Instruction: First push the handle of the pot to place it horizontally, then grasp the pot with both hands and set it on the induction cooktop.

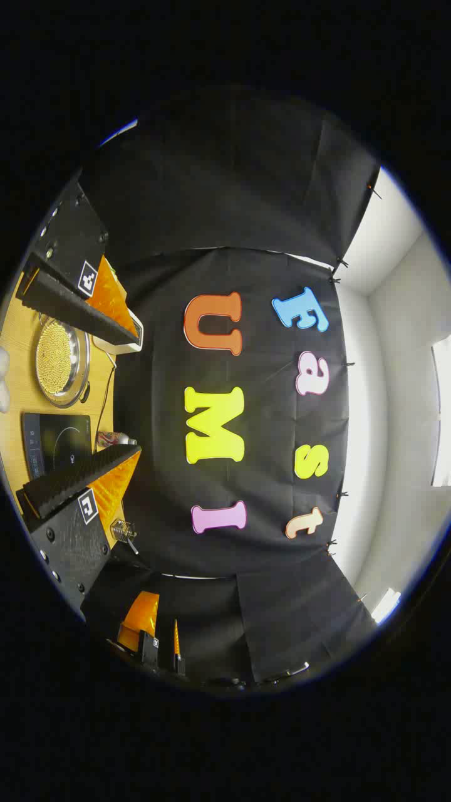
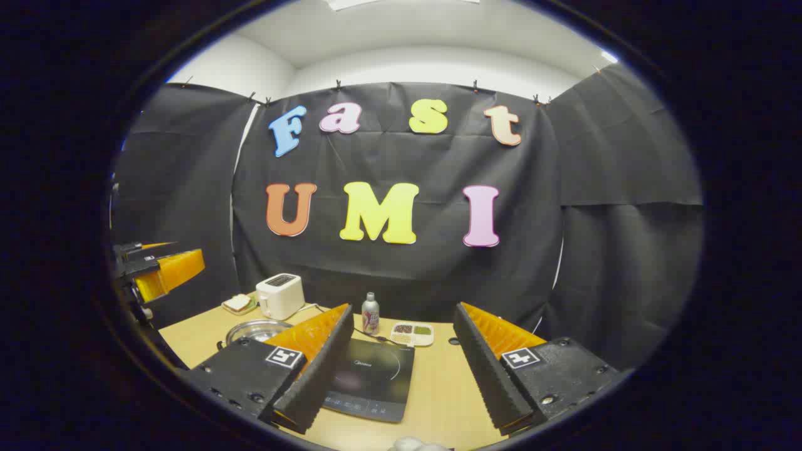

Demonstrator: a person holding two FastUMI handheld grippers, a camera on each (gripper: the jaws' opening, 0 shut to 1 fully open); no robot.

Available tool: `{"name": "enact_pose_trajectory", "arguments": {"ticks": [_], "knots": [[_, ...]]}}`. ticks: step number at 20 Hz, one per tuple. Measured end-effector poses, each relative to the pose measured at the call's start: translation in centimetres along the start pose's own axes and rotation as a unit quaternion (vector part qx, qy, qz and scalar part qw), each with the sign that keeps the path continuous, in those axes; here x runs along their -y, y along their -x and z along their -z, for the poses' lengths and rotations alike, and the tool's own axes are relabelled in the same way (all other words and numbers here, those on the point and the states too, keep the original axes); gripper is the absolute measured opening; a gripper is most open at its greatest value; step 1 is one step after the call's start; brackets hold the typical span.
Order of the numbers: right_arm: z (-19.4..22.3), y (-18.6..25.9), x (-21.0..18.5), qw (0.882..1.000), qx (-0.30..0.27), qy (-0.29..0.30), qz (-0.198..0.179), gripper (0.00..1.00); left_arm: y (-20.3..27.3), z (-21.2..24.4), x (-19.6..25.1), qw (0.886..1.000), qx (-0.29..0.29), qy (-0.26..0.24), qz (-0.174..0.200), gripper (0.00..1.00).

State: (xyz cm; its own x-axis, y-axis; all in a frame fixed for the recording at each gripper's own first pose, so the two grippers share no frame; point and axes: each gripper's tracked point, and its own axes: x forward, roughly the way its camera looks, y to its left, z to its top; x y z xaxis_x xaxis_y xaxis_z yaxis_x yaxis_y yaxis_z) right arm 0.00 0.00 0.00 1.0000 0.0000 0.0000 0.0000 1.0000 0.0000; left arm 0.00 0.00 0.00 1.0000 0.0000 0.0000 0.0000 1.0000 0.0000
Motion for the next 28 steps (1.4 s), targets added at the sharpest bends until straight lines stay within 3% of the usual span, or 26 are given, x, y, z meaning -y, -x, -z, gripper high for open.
{"name": "enact_pose_trajectory", "arguments": {"ticks": [17,18,24,28], "knots": [[-0.9,-1.9,-4.3,0.999,0.001,0.024,-0.046,1.00,-0.1,1.2,-3.5,0.999,-0.015,0.003,-0.033,0.95],[-0.9,-1.9,-4.4,0.999,0.001,0.025,-0.047,0.99,-0.2,1.2,-3.8,0.999,-0.016,0.001,-0.036,0.74],[-0.5,-2.1,-4.7,0.998,0.001,0.026,-0.051,0.99,-0.7,4.0,-2.3,0.998,-0.066,0.014,0.018,0.02],[0.0,-2.1,-4.4,0.999,-0.008,0.017,-0.050,1.00,-1.2,7.6,-2.0,0.990,-0.128,0.036,0.046,0.00]]}}
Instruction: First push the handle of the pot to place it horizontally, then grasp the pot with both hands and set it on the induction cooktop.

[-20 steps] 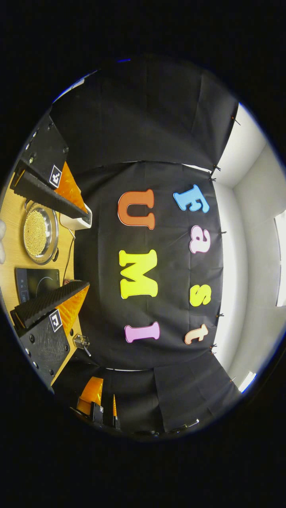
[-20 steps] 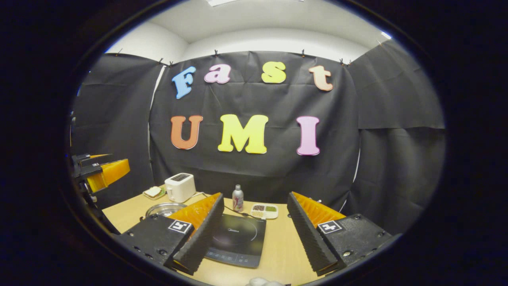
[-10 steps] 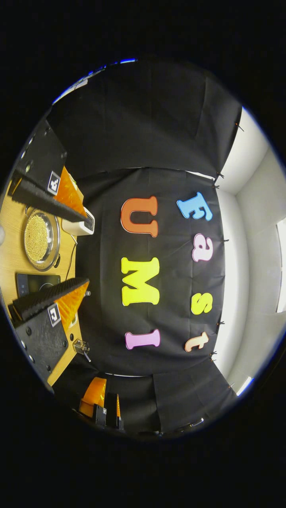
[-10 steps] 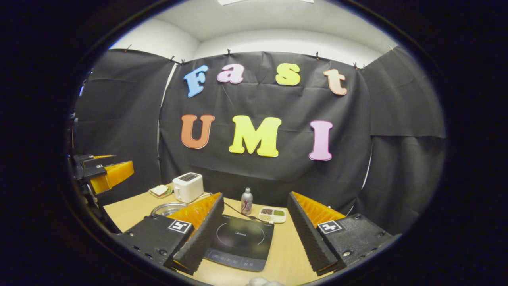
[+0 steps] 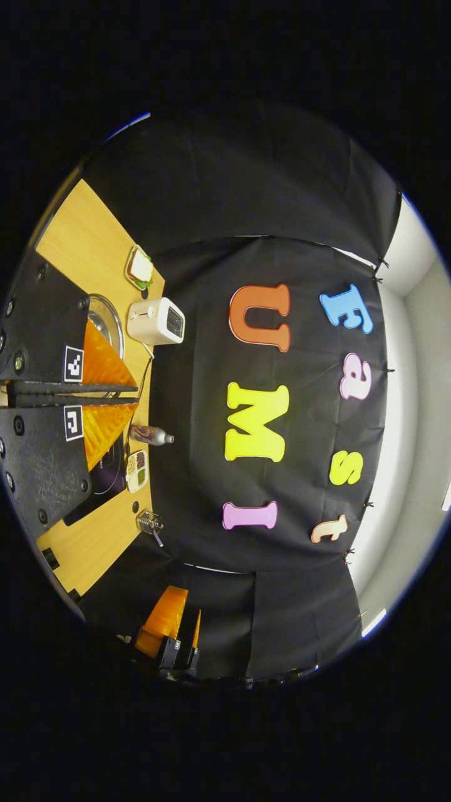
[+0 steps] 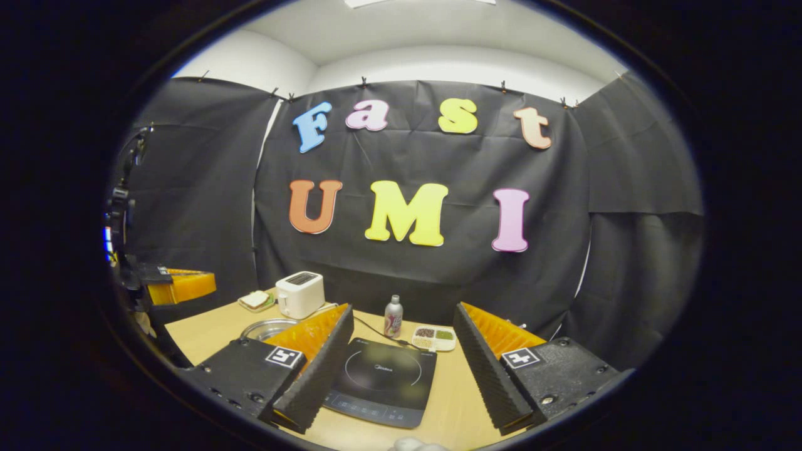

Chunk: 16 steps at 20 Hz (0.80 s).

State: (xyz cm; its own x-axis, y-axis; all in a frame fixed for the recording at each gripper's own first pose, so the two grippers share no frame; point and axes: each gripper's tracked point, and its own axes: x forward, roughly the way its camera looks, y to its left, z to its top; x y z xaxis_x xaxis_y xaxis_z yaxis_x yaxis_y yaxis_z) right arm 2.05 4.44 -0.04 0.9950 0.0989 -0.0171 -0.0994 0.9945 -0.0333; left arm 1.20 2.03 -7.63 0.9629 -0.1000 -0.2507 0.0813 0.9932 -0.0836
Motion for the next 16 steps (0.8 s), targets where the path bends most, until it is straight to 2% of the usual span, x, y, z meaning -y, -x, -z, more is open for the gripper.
{"name": "enact_pose_trajectory", "arguments": {"ticks": [3,5,8,11,13,16], "knots": [[0.7,0.5,0.9,1.000,-0.008,-0.001,0.015,1.00,-1.3,5.3,-0.3,0.997,-0.077,-0.021,0.022,0.00],[1.8,1.3,1.4,0.999,-0.020,-0.002,0.025,0.99,-2.6,9.8,-0.7,0.990,-0.135,-0.030,0.034,0.00],[3.2,2.2,2.6,0.998,-0.038,-0.005,0.048,1.00,-3.5,16.3,-1.2,0.975,-0.215,-0.039,0.053,0.00],[4.4,3.2,3.5,0.996,-0.052,-0.010,0.068,1.00,-4.2,21.1,-3.1,0.954,-0.288,-0.064,0.060,0.00],[4.7,3.5,4.1,0.995,-0.059,-0.011,0.080,0.99,-4.7,23.2,-4.7,0.943,-0.321,-0.065,0.058,0.00],[5.2,3.8,4.7,0.994,-0.064,-0.017,0.092,0.99,-6.1,25.0,-8.0,0.929,-0.354,-0.093,0.045,0.00]]}}
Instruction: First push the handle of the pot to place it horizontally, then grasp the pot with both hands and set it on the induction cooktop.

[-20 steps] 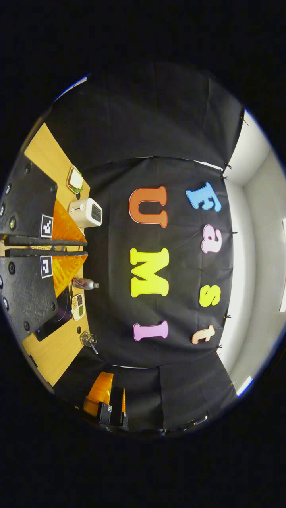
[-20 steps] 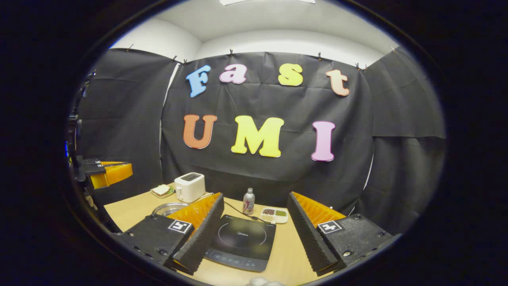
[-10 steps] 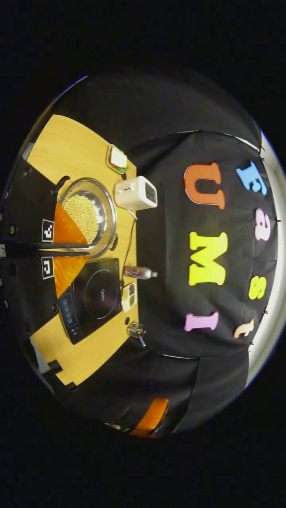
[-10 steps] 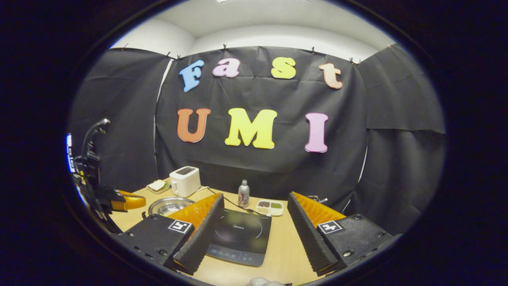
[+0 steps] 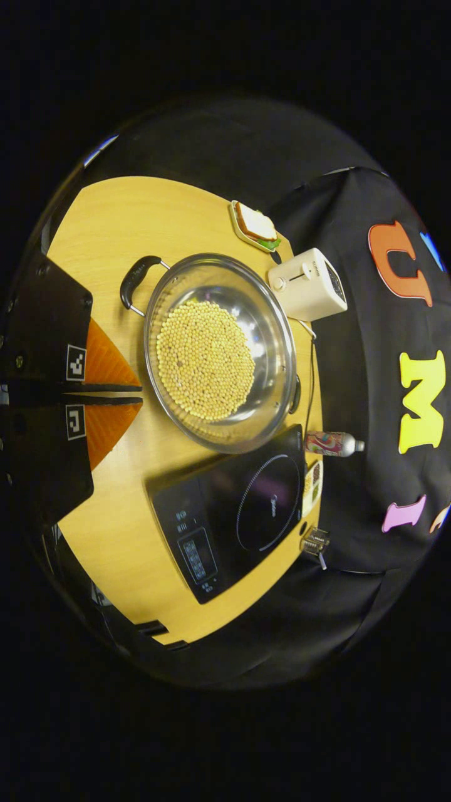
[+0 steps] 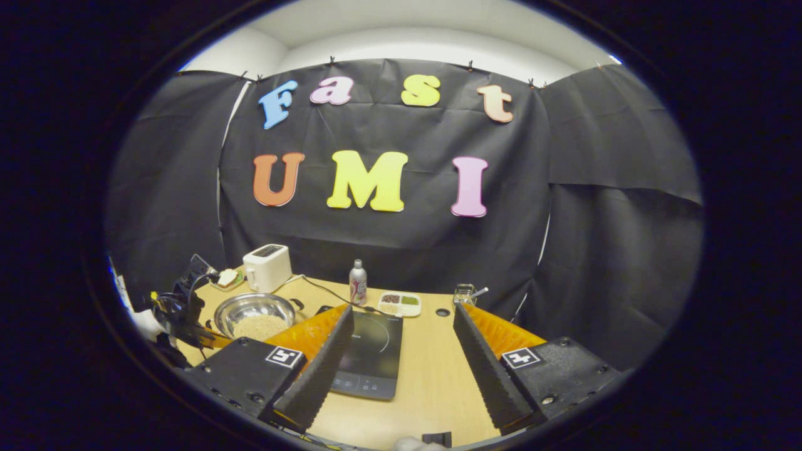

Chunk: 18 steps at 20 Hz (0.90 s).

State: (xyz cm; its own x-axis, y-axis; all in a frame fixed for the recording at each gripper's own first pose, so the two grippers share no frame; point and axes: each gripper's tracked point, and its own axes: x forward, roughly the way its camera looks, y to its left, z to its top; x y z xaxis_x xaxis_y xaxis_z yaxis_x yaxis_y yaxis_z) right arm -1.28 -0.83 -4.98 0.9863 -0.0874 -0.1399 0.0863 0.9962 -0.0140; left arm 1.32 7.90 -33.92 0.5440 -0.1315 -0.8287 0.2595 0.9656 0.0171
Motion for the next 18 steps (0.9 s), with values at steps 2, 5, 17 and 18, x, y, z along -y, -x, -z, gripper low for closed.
{"name": "enact_pose_trajectory", "arguments": {"ticks": [2,5,17,18], "knots": [[0.4,-0.1,0.3,1.000,-0.008,-0.001,0.005,1.00,-1.2,0.7,-1.3,1.000,-0.024,-0.002,0.000,0.00],[0.6,-0.2,0.2,1.000,-0.013,0.001,0.003,1.00,-2.4,1.2,-2.9,0.999,-0.044,-0.015,-0.010,0.00],[1.1,-1.7,0.9,1.000,-0.017,0.015,-0.005,1.00,-3.7,2.2,-9.5,0.995,-0.071,0.001,-0.071,0.00],[0.9,-1.8,0.9,1.000,-0.016,0.017,-0.004,1.00,-3.8,2.1,-10.2,0.995,-0.068,0.007,-0.078,0.09]]}}
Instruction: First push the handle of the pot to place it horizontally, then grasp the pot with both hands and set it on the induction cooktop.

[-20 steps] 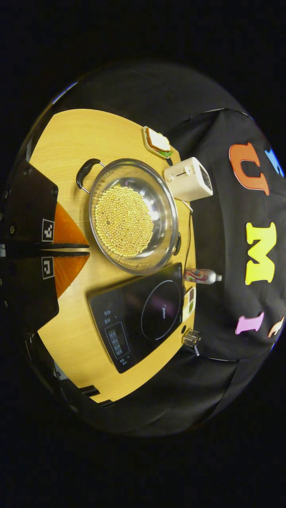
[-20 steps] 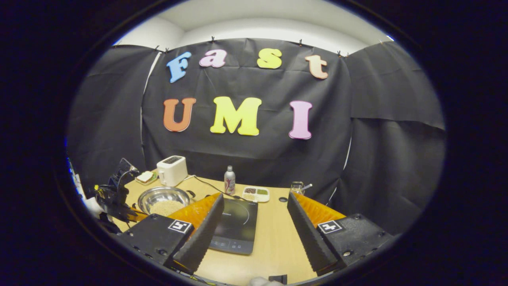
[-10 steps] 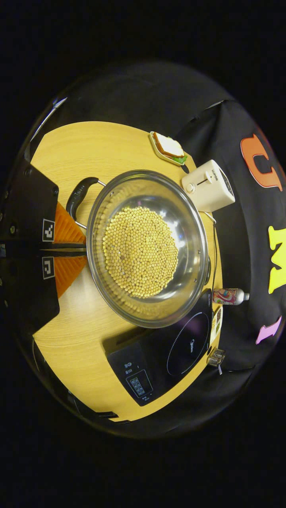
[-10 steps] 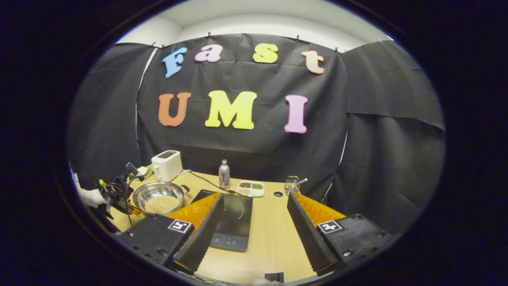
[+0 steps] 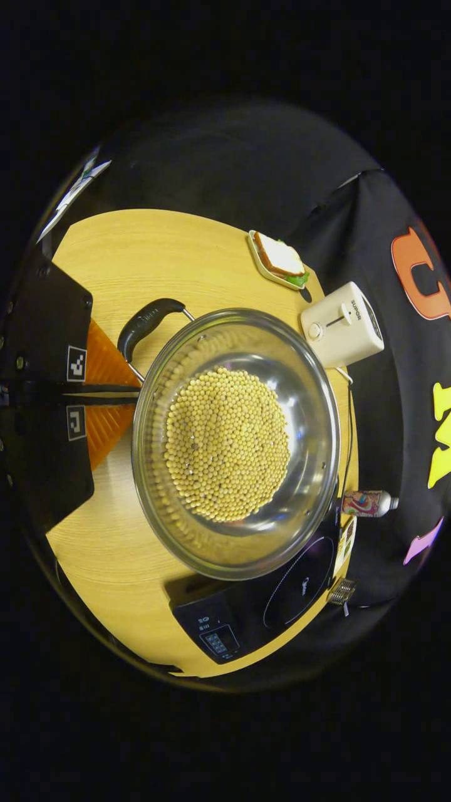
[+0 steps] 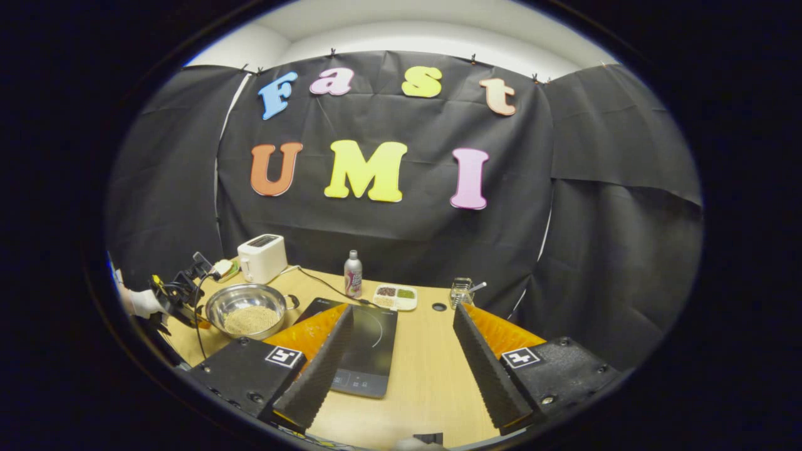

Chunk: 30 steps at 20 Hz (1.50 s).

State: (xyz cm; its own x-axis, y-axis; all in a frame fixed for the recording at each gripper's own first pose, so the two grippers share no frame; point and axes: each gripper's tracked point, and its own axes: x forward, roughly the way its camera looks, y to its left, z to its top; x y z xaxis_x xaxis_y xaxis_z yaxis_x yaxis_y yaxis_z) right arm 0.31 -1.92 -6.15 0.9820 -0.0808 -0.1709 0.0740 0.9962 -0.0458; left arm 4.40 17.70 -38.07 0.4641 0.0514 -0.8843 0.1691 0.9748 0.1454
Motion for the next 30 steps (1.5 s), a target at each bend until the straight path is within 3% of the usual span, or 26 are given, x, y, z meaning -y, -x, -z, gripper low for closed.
{"name": "enact_pose_trajectory", "arguments": {"ticks": [1,2,3,4,5,6,10,11,12,13,14,15,17,18,19,20,21,28,29,30], "knots": [[-0.1,-0.1,0.2,1.000,0.001,0.002,0.003,1.00,-0.2,0.0,-0.6,1.000,0.000,0.005,-0.006,0.00],[0.0,-0.2,0.3,1.000,0.000,0.003,0.003,1.00,-0.3,0.1,-1.1,1.000,-0.001,0.012,-0.011,0.09],[0.0,-0.2,0.3,1.000,-0.002,0.004,0.003,1.00,-0.5,0.1,-1.6,1.000,-0.002,0.016,-0.014,0.00],[0.2,-0.2,0.4,1.000,-0.003,0.005,0.004,1.00,-0.7,-0.1,-2.0,1.000,-0.002,0.020,-0.013,0.00],[0.3,-0.4,0.4,1.000,-0.004,0.009,0.005,1.00,-0.8,-0.2,-2.4,1.000,0.000,0.022,-0.015,0.09],[0.2,-0.4,0.4,1.000,-0.005,0.011,0.005,1.00,-0.9,-0.4,-2.7,1.000,-0.001,0.022,-0.018,0.00],[0.3,-0.5,0.0,1.000,-0.006,0.021,0.004,1.00,-1.5,-0.8,-4.4,0.999,-0.002,0.023,-0.028,0.00],[0.3,-0.4,-0.1,1.000,-0.006,0.021,0.003,1.00,-1.8,-0.9,-4.9,0.999,-0.003,0.025,-0.031,0.09],[0.3,-0.3,-0.1,1.000,-0.007,0.021,0.004,1.00,-2.0,-1.2,-5.6,0.999,-0.003,0.025,-0.036,0.09],[0.3,-0.2,-0.2,1.000,-0.007,0.022,0.003,1.00,-2.1,-1.4,-5.9,0.999,-0.003,0.030,-0.036,0.00],[0.2,-0.1,-0.3,1.000,-0.008,0.023,0.002,1.00,-2.3,-1.7,-6.0,0.999,-0.002,0.037,-0.033,0.09],[0.2,0.0,-0.2,1.000,-0.008,0.026,0.003,1.00,-2.5,-1.9,-6.2,0.999,-0.003,0.043,-0.031,0.00],[0.2,0.1,-0.3,0.999,-0.006,0.034,0.005,1.00,-2.8,-2.3,-6.6,0.998,-0.002,0.051,-0.031,0.00],[0.2,0.1,-0.4,0.999,-0.008,0.035,0.004,1.00,-2.9,-2.5,-7.0,0.998,-0.001,0.051,-0.033,0.09],[0.3,0.2,-0.5,0.999,-0.009,0.036,0.004,1.00,-3.0,-2.7,-7.2,0.998,-0.001,0.051,-0.034,0.00],[0.4,0.3,-0.6,0.999,-0.011,0.037,0.003,1.00,-3.1,-2.9,-7.4,0.998,-0.002,0.052,-0.035,0.09],[0.5,0.3,-0.6,0.999,-0.012,0.038,0.002,1.00,-3.2,-3.1,-7.5,0.998,-0.002,0.053,-0.035,0.00],[1.0,0.5,-1.0,0.999,-0.022,0.048,0.004,1.00,-4.3,-4.5,-8.7,0.997,0.002,0.063,-0.039,0.00],[1.0,0.6,-1.2,0.999,-0.024,0.049,0.002,1.00,-4.1,-4.6,-8.6,0.997,0.003,0.064,-0.038,0.09],[1.1,0.5,-1.4,0.999,-0.024,0.049,0.001,1.00,-4.0,-4.5,-8.6,0.997,0.005,0.069,-0.038,0.00]]}}
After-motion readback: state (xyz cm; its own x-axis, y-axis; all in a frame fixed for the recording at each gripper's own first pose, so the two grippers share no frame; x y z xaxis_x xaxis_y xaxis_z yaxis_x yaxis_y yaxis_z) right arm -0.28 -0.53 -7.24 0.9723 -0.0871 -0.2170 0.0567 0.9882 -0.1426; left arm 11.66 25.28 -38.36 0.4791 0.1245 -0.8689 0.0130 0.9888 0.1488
